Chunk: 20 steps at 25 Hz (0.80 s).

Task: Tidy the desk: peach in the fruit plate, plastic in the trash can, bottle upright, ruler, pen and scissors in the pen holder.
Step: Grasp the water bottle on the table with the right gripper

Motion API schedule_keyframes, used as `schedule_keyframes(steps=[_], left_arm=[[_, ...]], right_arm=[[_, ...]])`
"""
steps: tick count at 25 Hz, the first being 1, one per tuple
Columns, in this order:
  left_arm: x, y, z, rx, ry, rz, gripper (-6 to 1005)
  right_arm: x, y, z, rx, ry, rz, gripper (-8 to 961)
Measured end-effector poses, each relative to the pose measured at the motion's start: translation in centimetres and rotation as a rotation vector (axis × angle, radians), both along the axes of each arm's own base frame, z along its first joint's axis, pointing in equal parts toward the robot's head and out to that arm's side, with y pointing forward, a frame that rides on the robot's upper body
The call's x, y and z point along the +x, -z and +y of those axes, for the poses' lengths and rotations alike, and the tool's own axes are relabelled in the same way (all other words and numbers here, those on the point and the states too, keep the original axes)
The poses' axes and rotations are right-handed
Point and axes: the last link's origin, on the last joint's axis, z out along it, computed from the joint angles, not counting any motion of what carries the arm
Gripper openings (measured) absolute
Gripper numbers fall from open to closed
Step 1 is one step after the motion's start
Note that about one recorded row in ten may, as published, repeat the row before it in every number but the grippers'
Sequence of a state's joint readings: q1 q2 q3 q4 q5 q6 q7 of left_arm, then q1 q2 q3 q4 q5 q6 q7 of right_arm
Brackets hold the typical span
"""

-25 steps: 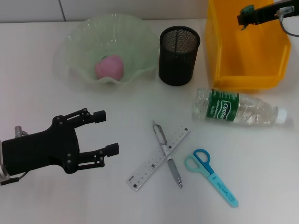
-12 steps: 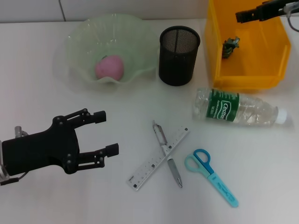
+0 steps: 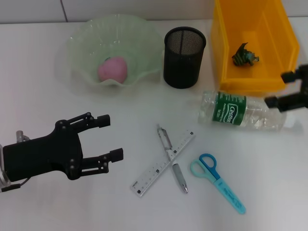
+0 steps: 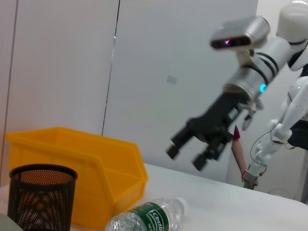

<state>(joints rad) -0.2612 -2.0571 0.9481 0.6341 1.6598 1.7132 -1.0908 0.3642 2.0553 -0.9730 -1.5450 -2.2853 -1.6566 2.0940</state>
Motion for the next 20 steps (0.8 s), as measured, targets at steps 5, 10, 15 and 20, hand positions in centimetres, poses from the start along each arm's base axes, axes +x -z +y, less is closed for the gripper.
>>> schedule_keyframes(steps=[5, 10, 15, 20], left_arm=[[0.0, 0.1, -0.1, 0.0, -0.003, -0.002, 846], [0.0, 0.1, 0.0, -0.006, -0.009, -0.005, 846], [0.1, 0.1, 0.0, -0.008, -0.008, -0.006, 846], [0.1, 0.1, 0.1, -0.009, -0.008, -0.006, 846]], right_arm=[[3.1, -0.2, -1.3, -0.022, 0.039, -0.056, 813], [4.8, 0.8, -0.9, -0.048, 0.049, -0.134, 803], [4.9, 1.3, -0.3, -0.031, 0.034, -0.169, 794], [5.2, 2.2, 0.5, -0.04, 0.03, -0.167, 785]])
